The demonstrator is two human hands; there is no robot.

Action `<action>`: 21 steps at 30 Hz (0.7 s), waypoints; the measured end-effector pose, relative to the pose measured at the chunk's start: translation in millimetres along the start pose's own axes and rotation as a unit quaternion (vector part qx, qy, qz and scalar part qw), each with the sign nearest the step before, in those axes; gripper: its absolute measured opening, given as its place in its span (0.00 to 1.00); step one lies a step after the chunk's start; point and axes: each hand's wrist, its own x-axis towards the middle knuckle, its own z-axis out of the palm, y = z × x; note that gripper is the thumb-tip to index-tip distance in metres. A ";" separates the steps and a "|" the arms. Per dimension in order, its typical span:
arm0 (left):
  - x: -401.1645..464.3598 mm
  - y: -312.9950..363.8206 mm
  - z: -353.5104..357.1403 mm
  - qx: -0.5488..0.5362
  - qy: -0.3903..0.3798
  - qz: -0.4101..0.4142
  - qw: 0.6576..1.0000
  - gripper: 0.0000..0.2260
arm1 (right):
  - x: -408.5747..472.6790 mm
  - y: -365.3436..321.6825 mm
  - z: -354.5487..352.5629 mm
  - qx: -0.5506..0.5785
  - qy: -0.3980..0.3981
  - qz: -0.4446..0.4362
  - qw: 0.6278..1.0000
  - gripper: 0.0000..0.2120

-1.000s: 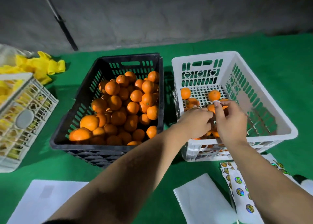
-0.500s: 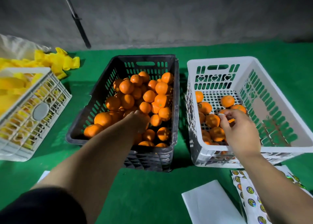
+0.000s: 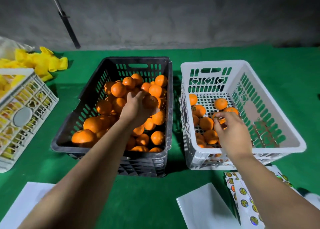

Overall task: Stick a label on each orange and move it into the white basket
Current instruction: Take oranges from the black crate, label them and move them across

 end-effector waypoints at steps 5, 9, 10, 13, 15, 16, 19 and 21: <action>-93.0 28.1 18.5 -0.278 0.085 0.124 0.949 0.22 | -2.2 -8.6 -10.4 0.082 -0.033 0.017 0.996 0.13; -164.1 42.7 43.0 -0.380 -0.015 0.115 0.917 0.22 | -26.8 -24.5 -33.8 0.235 0.001 0.065 0.970 0.08; -175.5 41.6 50.5 -0.379 -0.042 0.110 0.918 0.22 | -39.0 -31.7 -39.1 0.286 0.000 0.080 0.955 0.10; -196.6 37.6 66.2 -0.409 -0.096 0.086 0.903 0.22 | -83.2 -63.0 -50.7 0.396 -0.005 0.076 0.915 0.20; -203.0 35.0 71.8 -0.419 -0.096 0.064 0.901 0.22 | -109.8 -83.1 -56.5 0.430 -0.008 0.083 0.899 0.20; -205.8 34.8 72.6 -0.423 -0.090 0.055 0.900 0.22 | -121.4 -91.2 -58.8 0.442 -0.013 0.089 0.893 0.19; -211.1 30.7 72.2 -0.429 -0.073 0.039 0.900 0.21 | -144.9 -104.2 -66.0 0.456 -0.026 0.087 0.885 0.15; -214.3 27.9 70.1 -0.430 -0.074 0.039 0.899 0.21 | -151.7 -108.9 -70.9 0.458 -0.028 0.080 0.885 0.11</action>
